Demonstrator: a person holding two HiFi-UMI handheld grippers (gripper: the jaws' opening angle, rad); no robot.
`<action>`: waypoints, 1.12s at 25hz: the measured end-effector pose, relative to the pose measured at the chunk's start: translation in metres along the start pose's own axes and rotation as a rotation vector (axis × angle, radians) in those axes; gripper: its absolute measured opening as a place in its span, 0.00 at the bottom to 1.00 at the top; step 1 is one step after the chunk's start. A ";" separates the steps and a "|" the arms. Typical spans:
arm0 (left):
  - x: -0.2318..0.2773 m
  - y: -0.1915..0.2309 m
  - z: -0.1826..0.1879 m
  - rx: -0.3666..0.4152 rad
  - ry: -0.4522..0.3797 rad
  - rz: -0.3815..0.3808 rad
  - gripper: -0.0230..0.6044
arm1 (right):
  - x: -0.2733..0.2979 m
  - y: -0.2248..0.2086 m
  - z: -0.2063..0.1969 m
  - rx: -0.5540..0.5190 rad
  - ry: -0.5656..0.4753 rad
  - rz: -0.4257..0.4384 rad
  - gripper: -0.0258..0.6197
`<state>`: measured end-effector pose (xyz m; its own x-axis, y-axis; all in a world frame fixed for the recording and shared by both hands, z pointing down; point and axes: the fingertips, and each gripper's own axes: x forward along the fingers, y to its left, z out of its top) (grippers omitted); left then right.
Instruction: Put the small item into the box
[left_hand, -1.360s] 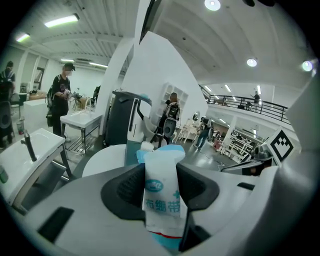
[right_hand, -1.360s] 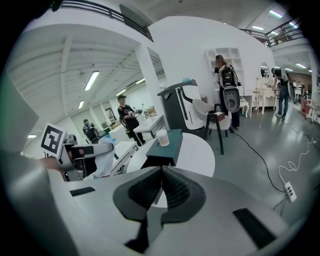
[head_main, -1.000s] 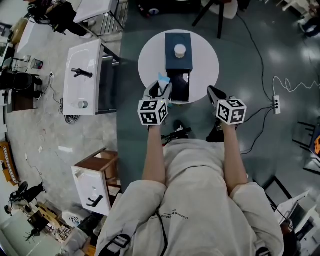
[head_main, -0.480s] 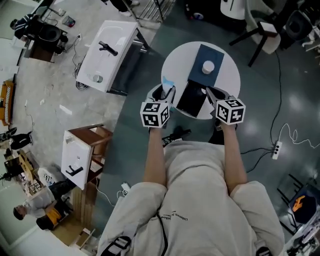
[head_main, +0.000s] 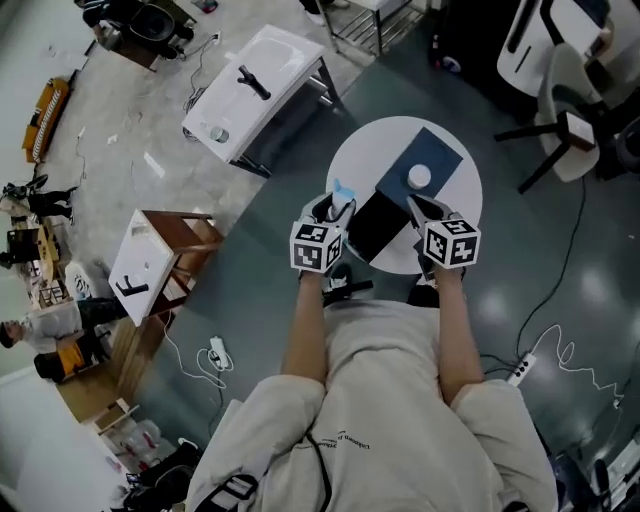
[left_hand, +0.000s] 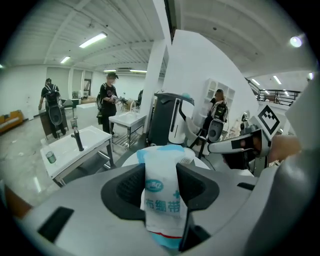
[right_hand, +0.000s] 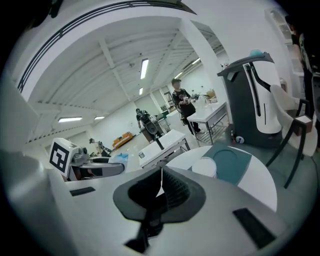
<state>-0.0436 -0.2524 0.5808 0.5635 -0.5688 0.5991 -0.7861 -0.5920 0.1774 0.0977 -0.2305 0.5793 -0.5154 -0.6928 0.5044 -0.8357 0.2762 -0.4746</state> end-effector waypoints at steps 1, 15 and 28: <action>0.002 -0.003 -0.002 0.009 0.021 0.024 0.33 | 0.000 -0.002 0.002 -0.003 0.014 0.024 0.09; 0.025 -0.071 -0.045 -0.059 0.172 0.207 0.33 | -0.016 -0.057 -0.023 -0.076 0.232 0.219 0.09; 0.053 -0.071 -0.091 0.097 0.321 0.079 0.33 | -0.019 -0.053 -0.037 -0.092 0.232 0.145 0.09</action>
<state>0.0194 -0.1886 0.6711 0.3811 -0.4157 0.8258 -0.7879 -0.6134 0.0548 0.1450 -0.2073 0.6213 -0.6516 -0.4737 0.5925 -0.7583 0.4278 -0.4919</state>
